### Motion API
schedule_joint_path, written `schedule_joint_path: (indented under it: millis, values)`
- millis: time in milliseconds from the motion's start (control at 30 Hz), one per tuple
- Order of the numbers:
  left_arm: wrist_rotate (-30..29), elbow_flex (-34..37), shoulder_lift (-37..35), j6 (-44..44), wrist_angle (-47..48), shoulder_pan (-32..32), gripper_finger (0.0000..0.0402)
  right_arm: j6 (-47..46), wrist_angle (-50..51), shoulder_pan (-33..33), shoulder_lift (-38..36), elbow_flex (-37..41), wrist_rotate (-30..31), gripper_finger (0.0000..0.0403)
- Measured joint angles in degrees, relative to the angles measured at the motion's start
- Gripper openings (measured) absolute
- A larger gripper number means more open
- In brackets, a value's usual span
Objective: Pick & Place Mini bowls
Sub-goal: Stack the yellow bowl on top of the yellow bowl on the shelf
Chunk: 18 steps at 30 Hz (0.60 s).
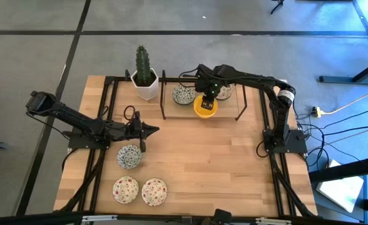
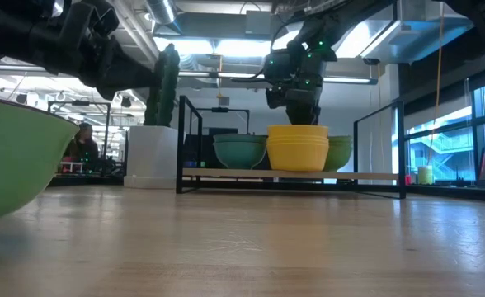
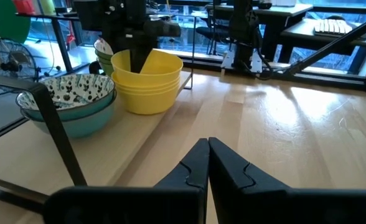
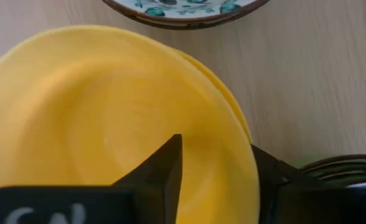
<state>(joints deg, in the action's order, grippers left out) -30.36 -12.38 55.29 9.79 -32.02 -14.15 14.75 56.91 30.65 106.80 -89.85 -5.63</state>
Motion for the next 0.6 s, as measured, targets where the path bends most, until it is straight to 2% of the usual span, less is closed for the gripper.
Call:
schedule_joint_path:
  millis: [600]
  values:
    - [0.0, 0.0, 0.0, 0.1, -0.4, 0.0, 0.0004, -0.3, 2.7, -0.8, -0.1, -4.7, 0.1, 0.0135]
